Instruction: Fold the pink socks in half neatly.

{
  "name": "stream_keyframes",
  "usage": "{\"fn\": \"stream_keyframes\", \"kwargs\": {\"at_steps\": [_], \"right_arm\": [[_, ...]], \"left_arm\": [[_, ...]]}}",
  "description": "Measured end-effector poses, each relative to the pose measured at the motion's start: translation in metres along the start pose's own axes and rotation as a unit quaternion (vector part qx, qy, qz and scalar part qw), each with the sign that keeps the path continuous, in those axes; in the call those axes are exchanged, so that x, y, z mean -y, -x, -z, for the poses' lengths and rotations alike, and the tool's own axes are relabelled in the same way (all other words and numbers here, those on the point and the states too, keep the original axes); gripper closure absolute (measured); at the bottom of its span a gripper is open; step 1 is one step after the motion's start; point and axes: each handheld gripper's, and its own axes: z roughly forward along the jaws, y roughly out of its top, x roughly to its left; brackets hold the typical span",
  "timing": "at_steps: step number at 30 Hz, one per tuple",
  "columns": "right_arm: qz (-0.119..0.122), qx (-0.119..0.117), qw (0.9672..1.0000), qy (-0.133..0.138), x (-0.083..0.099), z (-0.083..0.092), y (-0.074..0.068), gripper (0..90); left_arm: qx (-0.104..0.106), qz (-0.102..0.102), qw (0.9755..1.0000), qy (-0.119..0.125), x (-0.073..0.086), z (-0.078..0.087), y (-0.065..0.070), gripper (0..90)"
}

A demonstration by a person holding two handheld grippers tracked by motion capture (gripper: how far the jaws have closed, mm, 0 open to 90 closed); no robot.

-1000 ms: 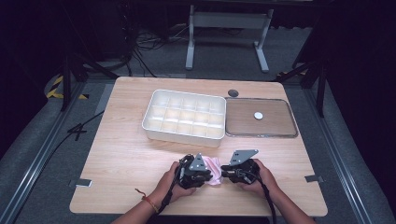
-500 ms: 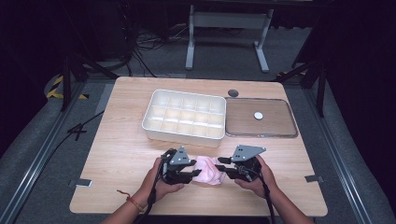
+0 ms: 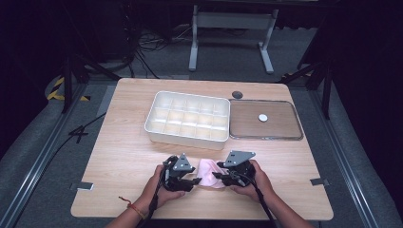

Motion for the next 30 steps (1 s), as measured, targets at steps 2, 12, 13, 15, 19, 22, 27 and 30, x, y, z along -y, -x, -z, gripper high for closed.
{"fn": "stream_keyframes", "kwargs": {"at_steps": [2, 12, 13, 15, 19, 22, 27, 30], "right_arm": [[-0.002, 0.000, 1.0000, -0.010, 0.003, -0.003, 0.001, 69.7], [-0.020, -0.018, 0.9996, -0.006, 0.013, -0.007, 0.003, 85.6], [-0.020, -0.018, 0.9996, -0.005, 0.013, -0.007, 0.003, 85.5], [-0.020, -0.018, 0.9996, -0.004, 0.013, -0.007, 0.002, 85.4], [-0.022, -0.023, 0.9995, 0.001, 0.015, -0.007, 0.004, 84.0], [-0.020, -0.022, 0.9996, 0.005, 0.015, -0.006, 0.005, 75.5], [-0.018, 0.015, 0.9996, 0.017, 0.009, 0.006, 0.007, 61.4], [-0.017, 0.021, 0.9993, 0.027, 0.006, 0.011, 0.009, 62.7]], "left_arm": [[-0.001, -0.003, 1.0000, -0.006, 0.001, -0.001, 0.000, 49.4], [0.020, 0.023, 0.9995, 0.004, 0.002, -0.007, 0.002, 43.0], [0.022, 0.024, 0.9995, 0.005, 0.001, -0.007, 0.002, 43.0], [0.027, 0.022, 0.9994, 0.006, -0.001, -0.009, 0.003, 44.9], [0.018, 0.017, 0.9997, 0.002, -0.004, -0.013, 0.006, 55.9], [0.024, 0.021, 0.9995, 0.005, -0.004, -0.014, 0.006, 65.1], [0.023, 0.017, 0.9996, 0.005, -0.004, -0.014, 0.005, 68.5], [0.022, 0.018, 0.9996, 0.006, -0.004, -0.014, 0.006, 68.5]]}}
